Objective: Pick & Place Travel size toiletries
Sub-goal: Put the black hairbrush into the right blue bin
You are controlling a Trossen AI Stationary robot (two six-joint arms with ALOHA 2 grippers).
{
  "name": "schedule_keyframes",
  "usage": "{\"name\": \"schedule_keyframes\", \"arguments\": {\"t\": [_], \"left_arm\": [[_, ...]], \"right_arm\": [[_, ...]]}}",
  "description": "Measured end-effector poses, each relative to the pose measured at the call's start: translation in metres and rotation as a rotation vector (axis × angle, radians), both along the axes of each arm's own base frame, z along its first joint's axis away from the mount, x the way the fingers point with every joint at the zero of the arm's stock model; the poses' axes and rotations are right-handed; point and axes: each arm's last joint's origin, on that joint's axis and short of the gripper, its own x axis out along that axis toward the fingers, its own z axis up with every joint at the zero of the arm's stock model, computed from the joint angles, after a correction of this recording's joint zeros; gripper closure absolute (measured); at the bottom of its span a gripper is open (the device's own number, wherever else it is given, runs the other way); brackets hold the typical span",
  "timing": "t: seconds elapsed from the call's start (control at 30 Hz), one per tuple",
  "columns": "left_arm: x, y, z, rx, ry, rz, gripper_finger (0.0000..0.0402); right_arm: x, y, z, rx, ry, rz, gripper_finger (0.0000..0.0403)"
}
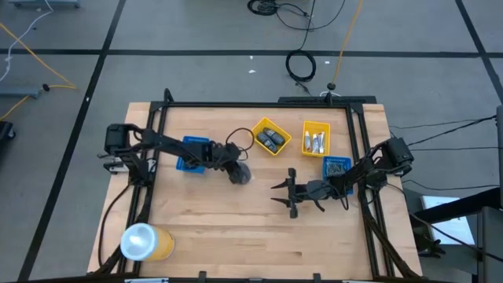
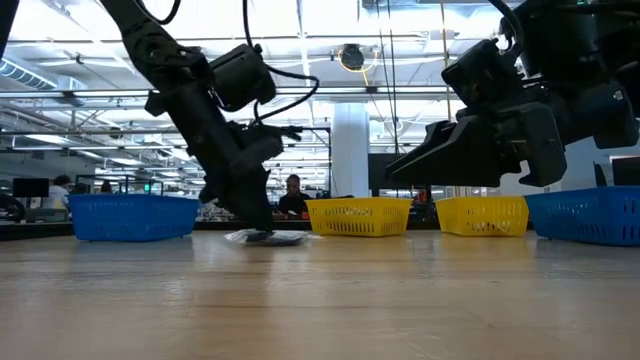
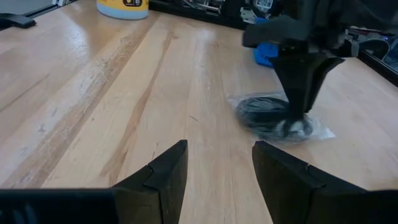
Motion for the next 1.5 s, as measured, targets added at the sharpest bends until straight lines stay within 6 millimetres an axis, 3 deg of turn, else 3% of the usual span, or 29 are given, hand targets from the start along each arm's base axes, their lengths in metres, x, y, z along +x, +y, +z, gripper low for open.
{"name": "schedule_keyframes", "arguments": {"t": [0.07, 0.13, 0.4, 0.6, 0.8, 0.9, 1.0, 1.13, 1.37, 1.5], "left_arm": [[0.002, -0.004, 0.001, -0.002, -0.022, -0.054, 0.0367], [0.006, -0.01, 0.003, 0.004, -0.052, -0.105, 0.0391], [0.019, -0.032, 0.015, 0.056, -0.166, -0.232, 0.0396], [0.013, -0.016, 0.012, 0.075, -0.058, -0.068, 0.0354], [0.002, 0.0, 0.005, 0.099, 0.046, 0.071, 0.026], [-0.001, 0.001, 0.001, 0.089, 0.045, 0.073, 0.0218], [-0.002, 0.0, -0.002, 0.033, 0.017, 0.044, 0.0206], [-0.001, -0.001, -0.002, -0.008, 0.007, 0.02, 0.0248], [0.001, -0.004, -0.001, -0.044, -0.02, -0.074, 0.0388], [0.003, -0.008, 0.001, -0.028, -0.038, -0.107, 0.0389]], "right_arm": [[0.0, 0.0, 0.0, 0.0, 0.0, -0.001, 0.0232], [0.0, 0.0, 0.0, -0.002, 0.0, -0.002, 0.0232], [0.0, 0.0, 0.0, -0.003, 0.0, -0.003, 0.0232], [0.0, 0.0, 0.0, -0.003, 0.0, -0.004, 0.0232], [0.0, 0.0, 0.0, -0.003, 0.0, -0.004, 0.0232], [0.0, 0.0, 0.0, -0.003, 0.0, -0.004, 0.0232], [0.0, 0.0, 0.0, -0.003, 0.0, -0.004, 0.0232], [0.0, 0.0, 0.0, -0.002, 0.0, -0.004, 0.0232], [0.0, 0.0, 0.0, -0.002, 0.0, -0.004, 0.0232], [0.0, 0.0, 0.0, -0.002, 0.0, -0.004, 0.0232]]}}
